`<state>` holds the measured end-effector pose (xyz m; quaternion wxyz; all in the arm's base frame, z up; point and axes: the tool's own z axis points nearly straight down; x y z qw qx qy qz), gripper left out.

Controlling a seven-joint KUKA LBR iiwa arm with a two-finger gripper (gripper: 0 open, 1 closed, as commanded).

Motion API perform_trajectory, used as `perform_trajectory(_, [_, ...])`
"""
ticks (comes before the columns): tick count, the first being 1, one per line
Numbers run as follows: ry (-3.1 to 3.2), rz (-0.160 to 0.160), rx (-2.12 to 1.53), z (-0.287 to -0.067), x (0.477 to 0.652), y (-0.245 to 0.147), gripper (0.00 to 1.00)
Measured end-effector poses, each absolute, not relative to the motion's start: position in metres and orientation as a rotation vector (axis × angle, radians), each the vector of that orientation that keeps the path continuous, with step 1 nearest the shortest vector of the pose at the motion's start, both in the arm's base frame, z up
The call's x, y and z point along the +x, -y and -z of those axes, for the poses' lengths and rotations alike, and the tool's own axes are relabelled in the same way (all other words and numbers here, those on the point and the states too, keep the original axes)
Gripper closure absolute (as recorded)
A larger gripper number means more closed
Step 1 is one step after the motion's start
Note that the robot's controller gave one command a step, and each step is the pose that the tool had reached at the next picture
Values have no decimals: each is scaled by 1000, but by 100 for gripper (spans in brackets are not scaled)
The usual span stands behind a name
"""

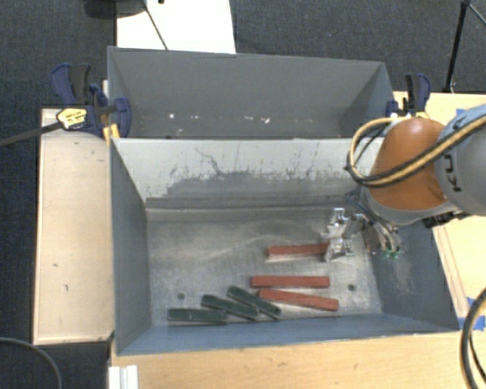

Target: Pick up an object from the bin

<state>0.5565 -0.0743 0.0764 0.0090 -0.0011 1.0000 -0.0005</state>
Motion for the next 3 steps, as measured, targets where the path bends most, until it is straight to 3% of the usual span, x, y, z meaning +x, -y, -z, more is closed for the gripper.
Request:
perform_trajectory(1, [-3124, 2, -6, -76, 557, 74, 100])
perform_trajectory(2, [-3134, 1, -135, -222, 548, 63, 100])
perform_trajectory(3, [-3135, 1, -136, -221, 548, 63, 100])
